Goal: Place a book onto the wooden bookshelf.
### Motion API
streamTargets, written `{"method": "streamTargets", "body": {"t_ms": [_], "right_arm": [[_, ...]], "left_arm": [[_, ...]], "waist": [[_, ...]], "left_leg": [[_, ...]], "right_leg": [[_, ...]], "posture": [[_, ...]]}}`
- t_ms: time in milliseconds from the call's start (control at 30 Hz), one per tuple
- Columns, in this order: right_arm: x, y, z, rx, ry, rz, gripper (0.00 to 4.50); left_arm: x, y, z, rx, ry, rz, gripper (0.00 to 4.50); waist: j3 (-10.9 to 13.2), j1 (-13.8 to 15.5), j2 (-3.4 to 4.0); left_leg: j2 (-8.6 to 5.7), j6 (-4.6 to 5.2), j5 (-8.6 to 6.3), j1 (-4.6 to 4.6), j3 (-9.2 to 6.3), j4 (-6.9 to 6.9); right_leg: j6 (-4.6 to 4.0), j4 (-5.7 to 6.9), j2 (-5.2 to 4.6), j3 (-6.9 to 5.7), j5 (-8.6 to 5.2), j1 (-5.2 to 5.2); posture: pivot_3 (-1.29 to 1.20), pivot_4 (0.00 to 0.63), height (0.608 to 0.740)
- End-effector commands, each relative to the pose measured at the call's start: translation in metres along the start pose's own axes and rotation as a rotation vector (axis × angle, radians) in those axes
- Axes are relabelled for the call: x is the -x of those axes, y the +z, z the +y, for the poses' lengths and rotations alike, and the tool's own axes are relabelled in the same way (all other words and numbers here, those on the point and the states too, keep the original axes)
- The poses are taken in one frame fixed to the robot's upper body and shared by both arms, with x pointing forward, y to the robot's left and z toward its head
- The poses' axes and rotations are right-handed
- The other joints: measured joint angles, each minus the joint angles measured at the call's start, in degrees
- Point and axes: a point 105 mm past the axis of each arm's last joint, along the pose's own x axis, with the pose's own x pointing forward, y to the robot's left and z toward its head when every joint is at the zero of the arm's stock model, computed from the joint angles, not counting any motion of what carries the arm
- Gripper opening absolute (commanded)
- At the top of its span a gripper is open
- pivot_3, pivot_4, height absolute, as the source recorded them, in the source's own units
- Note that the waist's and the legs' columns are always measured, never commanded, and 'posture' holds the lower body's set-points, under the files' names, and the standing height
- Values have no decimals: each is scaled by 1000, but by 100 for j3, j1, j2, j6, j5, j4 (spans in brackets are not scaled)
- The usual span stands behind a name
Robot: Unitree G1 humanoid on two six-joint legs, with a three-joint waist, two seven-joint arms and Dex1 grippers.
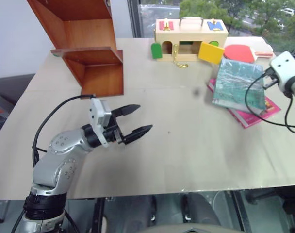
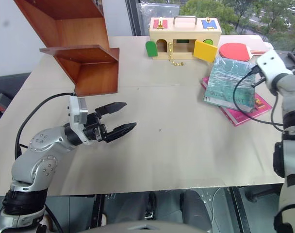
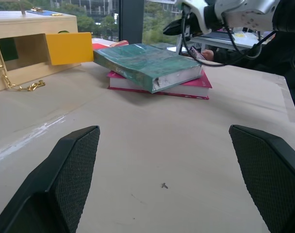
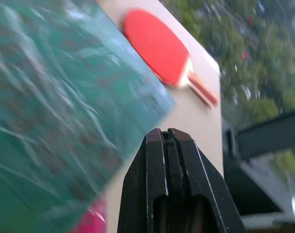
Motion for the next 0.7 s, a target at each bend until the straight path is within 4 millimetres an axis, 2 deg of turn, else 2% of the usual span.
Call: {"method": "streamTargets", "body": {"t_ms": [33,167,300,467,700], "right_arm": [[-13,28,21,56,56,-76,24],[-22,27,53,91,173,-70,24],[-13,10,85,103,389,-68,24],[9,0,96,100,551,-122,24],[34,-11,92,84,572,-115,24]], "left_arm": [[-5,11,-3,-48,-17,-33,4500],[-4,12,-4,-51,-8,-36,4500],[0,12,-6,-52,12,-33,4500],[2,11,-9,-47,21,-32,4500],[-2,11,-6,-46,14,-36,4500]], "waist": [[0,-1,0],[0,40,0],[-2,35,-4],[-7,43,-10],[-10,63,-12]], "left_leg": [[0,0,0,0,1,0],[-1,0,0,-8,1,0],[-3,0,0,-9,0,0],[-1,0,0,2,-12,1],[-1,0,-1,12,-31,15]], "right_leg": [[0,1,0,1,0,0],[0,-3,-1,-3,0,-4],[0,-11,-6,-4,0,-2],[0,-8,-7,-13,0,11],[-1,-4,-14,-30,1,33]], "posture": [[0,150,740],[0,150,740],[0,150,740],[0,150,740],[0,150,740]]}}
